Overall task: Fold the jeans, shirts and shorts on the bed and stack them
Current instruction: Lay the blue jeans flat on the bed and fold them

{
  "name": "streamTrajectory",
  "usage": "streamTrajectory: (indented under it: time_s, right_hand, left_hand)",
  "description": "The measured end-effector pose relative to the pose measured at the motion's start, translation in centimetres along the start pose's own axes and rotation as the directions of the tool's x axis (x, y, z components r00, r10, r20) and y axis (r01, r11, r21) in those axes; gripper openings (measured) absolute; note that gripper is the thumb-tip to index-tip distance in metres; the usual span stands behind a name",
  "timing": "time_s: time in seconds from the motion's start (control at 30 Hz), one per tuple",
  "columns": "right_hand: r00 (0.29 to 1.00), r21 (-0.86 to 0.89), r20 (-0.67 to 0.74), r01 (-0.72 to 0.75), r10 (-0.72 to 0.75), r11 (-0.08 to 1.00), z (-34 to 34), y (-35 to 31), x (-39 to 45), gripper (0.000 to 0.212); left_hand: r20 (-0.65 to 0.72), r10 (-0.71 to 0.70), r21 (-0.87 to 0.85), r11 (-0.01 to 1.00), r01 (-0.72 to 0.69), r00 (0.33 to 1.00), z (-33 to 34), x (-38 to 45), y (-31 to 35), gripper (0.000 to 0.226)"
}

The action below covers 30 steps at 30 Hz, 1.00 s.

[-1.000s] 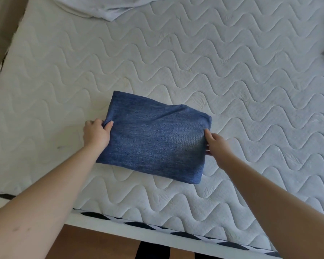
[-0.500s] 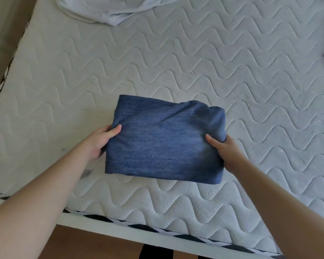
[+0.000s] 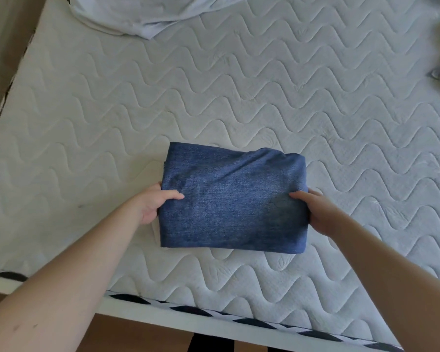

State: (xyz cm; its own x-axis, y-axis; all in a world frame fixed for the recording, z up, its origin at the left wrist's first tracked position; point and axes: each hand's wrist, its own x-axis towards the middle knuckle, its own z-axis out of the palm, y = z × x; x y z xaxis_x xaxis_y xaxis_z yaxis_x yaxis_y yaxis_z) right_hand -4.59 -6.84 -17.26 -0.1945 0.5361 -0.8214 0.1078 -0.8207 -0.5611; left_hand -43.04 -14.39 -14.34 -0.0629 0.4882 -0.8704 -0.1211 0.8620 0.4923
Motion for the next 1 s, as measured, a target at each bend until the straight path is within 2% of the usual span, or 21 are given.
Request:
streamTrajectory:
  time_s: [0.07,0.13,0.27,0.33,0.37,0.43,0.47,0.57,0.6,0.67,0.73,0.77,0.83,0.87,0.9,0.93,0.97,1.0]
  right_hand:
    - [0.999,-0.036,-0.011,0.041,-0.042,0.998,0.2,-0.8,-0.7,0.038]
    - [0.995,-0.083,-0.009,0.094,-0.095,0.992,0.3,-2.0,-1.6,0.041]
    - [0.947,-0.091,-0.010,0.317,-0.320,0.944,-0.4,-5.8,-3.3,0.037]
    - [0.891,-0.134,0.010,0.451,-0.454,0.882,-0.9,-7.7,-4.4,0.039]
    - [0.868,-0.193,-0.007,0.486,-0.496,0.852,-1.0,-8.4,-5.0,0.033]
    - [0.825,-0.283,-0.070,0.523,-0.561,0.804,-1.4,-9.0,-5.5,0.027]
    - [0.810,-0.290,-0.089,0.536,-0.580,0.793,-1.7,-8.8,-5.5,0.025]
    - [0.803,-0.216,-0.131,0.549,-0.581,0.807,-3.3,-6.3,-4.5,0.019]
    - [0.814,-0.249,-0.138,0.523,-0.564,0.815,-3.6,-5.1,-4.3,0.025]
    - [0.823,-0.477,-0.116,0.445,-0.556,0.758,-3.8,-1.9,-4.2,0.036]
    - [0.845,-0.554,-0.085,0.401,-0.529,0.730,-4.0,2.1,-4.6,0.038]
    - [0.855,-0.587,-0.083,0.374,-0.512,0.718,-4.1,3.9,-4.5,0.036]
    - [0.856,-0.709,-0.071,0.318,-0.512,0.630,-4.8,6.7,-4.4,0.038]
    - [0.870,-0.669,-0.105,0.296,-0.481,0.681,-5.0,7.1,-4.7,0.039]
    - [0.874,-0.624,-0.158,0.272,-0.459,0.732,-5.2,7.2,-4.9,0.040]
    - [0.870,-0.580,-0.222,0.244,-0.440,0.777,-5.1,6.9,-5.0,0.041]
    - [0.870,-0.540,-0.261,0.228,-0.419,0.810,-5.0,6.6,-4.9,0.036]
    - [0.887,-0.461,-0.293,0.196,-0.357,0.865,-4.4,6.0,-5.0,0.025]
  left_hand:
    - [-0.019,0.038,-0.014,0.999,-0.038,0.999,-0.1,-0.7,0.8,0.043]
    - [-0.045,0.110,-0.015,0.994,-0.111,0.993,-0.2,-1.6,2.2,0.047]
    - [-0.094,0.369,0.053,0.929,-0.365,0.925,-0.6,-3.9,6.5,0.061]
    - [-0.072,0.526,0.170,0.844,-0.509,0.847,-0.8,-5.1,8.6,0.049]
    - [-0.032,0.596,0.227,0.786,-0.575,0.803,-0.8,-5.6,9.4,0.038]
    - [0.044,0.661,0.164,0.735,-0.658,0.749,-0.5,-6.3,10.2,0.023]
    - [0.065,0.674,0.099,0.729,-0.677,0.735,-0.2,-6.4,10.1,0.023]
    - [0.017,0.654,-0.016,0.756,-0.654,0.756,1.5,-5.9,8.2,0.034]
    - [-0.008,0.627,-0.042,0.778,-0.627,0.779,2.2,-5.5,6.8,0.037]
    - [-0.008,0.542,-0.082,0.837,-0.541,0.840,3.7,-4.1,3.5,0.055]
    - [-0.042,0.558,0.136,0.825,-0.548,0.829,4.1,-2.9,-0.8,0.066]
    - [-0.047,0.564,0.261,0.803,-0.535,0.824,4.0,-2.6,-2.7,0.062]
    - [0.037,0.648,0.586,0.603,-0.541,0.761,3.0,-1.7,-6.7,0.043]
    - [0.031,0.656,0.677,0.541,-0.499,0.754,2.4,-1.5,-8.0,0.045]
    - [-0.030,0.647,0.679,0.573,-0.459,0.762,1.9,-1.5,-8.7,0.056]
    - [-0.101,0.630,0.620,0.645,-0.447,0.770,1.9,-1.5,-9.0,0.064]
    - [-0.170,0.575,0.495,0.752,-0.435,0.800,2.4,-1.6,-8.6,0.065]
    - [-0.224,0.511,0.320,0.843,-0.432,0.830,3.0,-1.8,-8.1,0.054]
